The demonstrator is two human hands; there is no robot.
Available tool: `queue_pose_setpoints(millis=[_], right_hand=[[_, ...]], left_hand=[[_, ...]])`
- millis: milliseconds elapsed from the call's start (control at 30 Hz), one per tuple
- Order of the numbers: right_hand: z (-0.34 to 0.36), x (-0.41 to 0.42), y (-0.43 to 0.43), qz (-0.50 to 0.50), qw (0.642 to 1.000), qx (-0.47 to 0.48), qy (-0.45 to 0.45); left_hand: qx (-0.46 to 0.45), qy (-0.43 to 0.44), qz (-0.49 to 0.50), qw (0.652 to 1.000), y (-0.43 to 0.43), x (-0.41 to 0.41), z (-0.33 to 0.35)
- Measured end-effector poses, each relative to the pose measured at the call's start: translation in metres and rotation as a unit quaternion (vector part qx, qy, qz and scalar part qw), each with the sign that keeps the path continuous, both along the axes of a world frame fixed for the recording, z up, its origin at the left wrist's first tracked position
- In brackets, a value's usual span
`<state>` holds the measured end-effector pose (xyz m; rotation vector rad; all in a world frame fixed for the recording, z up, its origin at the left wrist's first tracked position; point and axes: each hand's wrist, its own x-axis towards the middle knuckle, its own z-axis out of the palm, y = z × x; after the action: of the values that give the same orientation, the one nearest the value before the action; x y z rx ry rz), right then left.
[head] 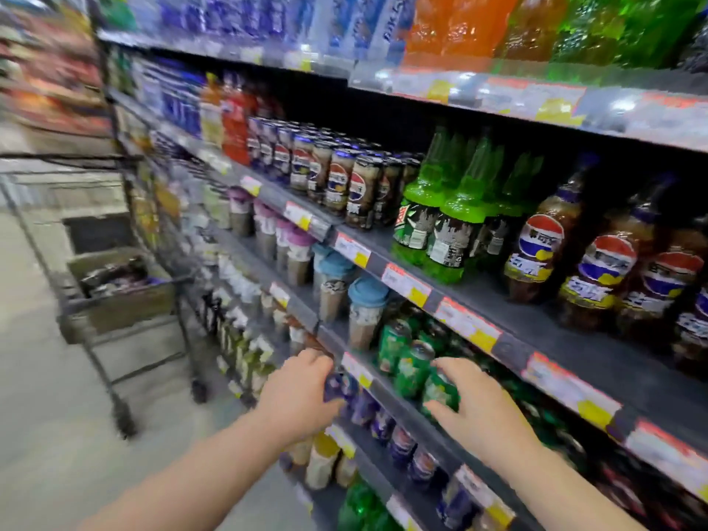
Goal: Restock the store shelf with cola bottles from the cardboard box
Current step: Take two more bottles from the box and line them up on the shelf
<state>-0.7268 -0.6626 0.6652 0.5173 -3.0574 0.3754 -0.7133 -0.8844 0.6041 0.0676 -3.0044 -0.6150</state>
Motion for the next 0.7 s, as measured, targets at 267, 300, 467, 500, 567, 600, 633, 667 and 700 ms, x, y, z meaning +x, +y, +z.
queue_pose_setpoints(millis=[267, 300, 467, 500, 567, 600, 633, 667, 700], right_hand=[[-0.05, 0.0, -0.141, 0.163, 0.982, 0.019, -0.089], [-0.054, -0.001, -0.162, 0.18, 0.979, 0.018, -0.096], [-0.076, -0.021, -0.276, 0.238, 0.965, 0.03, -0.109], [-0.08, -0.027, -0.301, 0.245, 0.962, 0.032, -0.113], [-0.085, -0.041, -0.351, 0.252, 0.959, 0.035, -0.122], [-0.088, -0.049, -0.375, 0.253, 0.958, 0.038, -0.125], [-0.09, -0.055, -0.398, 0.253, 0.957, 0.044, -0.133], [-0.092, -0.061, -0.419, 0.25, 0.957, 0.047, -0.141], [-0.094, -0.066, -0.439, 0.249, 0.956, 0.045, -0.147]], left_hand=[[0.011, -0.068, 0.189, 0.98, -0.132, 0.084, -0.042], [0.018, -0.07, 0.203, 0.976, -0.15, 0.09, -0.047], [0.027, -0.084, 0.268, 0.959, -0.245, 0.1, -0.07], [0.027, -0.087, 0.275, 0.957, -0.268, 0.097, -0.072], [0.02, -0.095, 0.282, 0.955, -0.315, 0.089, -0.074], [0.021, -0.099, 0.283, 0.954, -0.338, 0.085, -0.074], [0.023, -0.107, 0.283, 0.953, -0.359, 0.082, -0.074], [0.025, -0.114, 0.284, 0.952, -0.38, 0.078, -0.074], [0.024, -0.119, 0.284, 0.951, -0.4, 0.074, -0.074]])
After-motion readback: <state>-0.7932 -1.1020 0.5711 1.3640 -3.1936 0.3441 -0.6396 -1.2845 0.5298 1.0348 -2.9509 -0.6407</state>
